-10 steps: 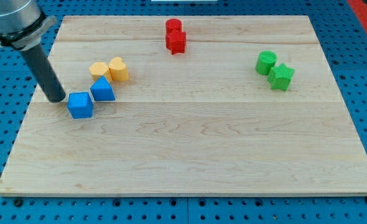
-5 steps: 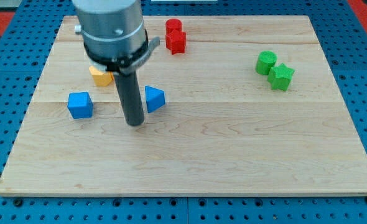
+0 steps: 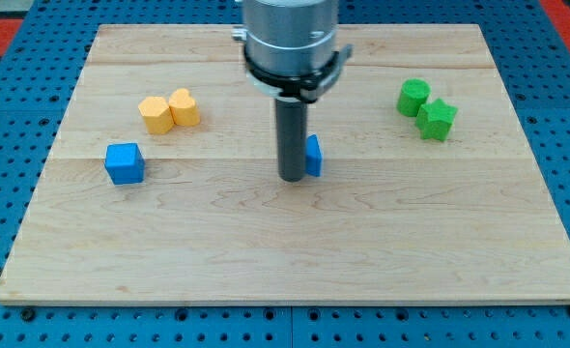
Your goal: Push the blue triangle towards top right side of the board
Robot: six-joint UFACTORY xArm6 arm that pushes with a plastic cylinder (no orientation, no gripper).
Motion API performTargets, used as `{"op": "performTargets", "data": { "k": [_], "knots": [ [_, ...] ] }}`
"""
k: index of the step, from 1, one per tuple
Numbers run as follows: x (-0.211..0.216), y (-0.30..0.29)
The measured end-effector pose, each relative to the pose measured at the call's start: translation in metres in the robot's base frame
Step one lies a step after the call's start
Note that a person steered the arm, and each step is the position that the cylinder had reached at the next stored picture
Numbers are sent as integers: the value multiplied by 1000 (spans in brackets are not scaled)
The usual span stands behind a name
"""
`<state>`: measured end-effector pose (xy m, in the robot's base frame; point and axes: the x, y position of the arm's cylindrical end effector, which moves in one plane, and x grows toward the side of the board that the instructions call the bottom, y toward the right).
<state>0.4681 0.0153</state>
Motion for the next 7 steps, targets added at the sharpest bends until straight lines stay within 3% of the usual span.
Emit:
{"op": "performTargets", "data": {
  "k": [2, 4, 6, 7],
  "knots": [
    [-79, 17],
    [-22, 35],
    [-113, 36],
    [-133, 44]
  ]
}}
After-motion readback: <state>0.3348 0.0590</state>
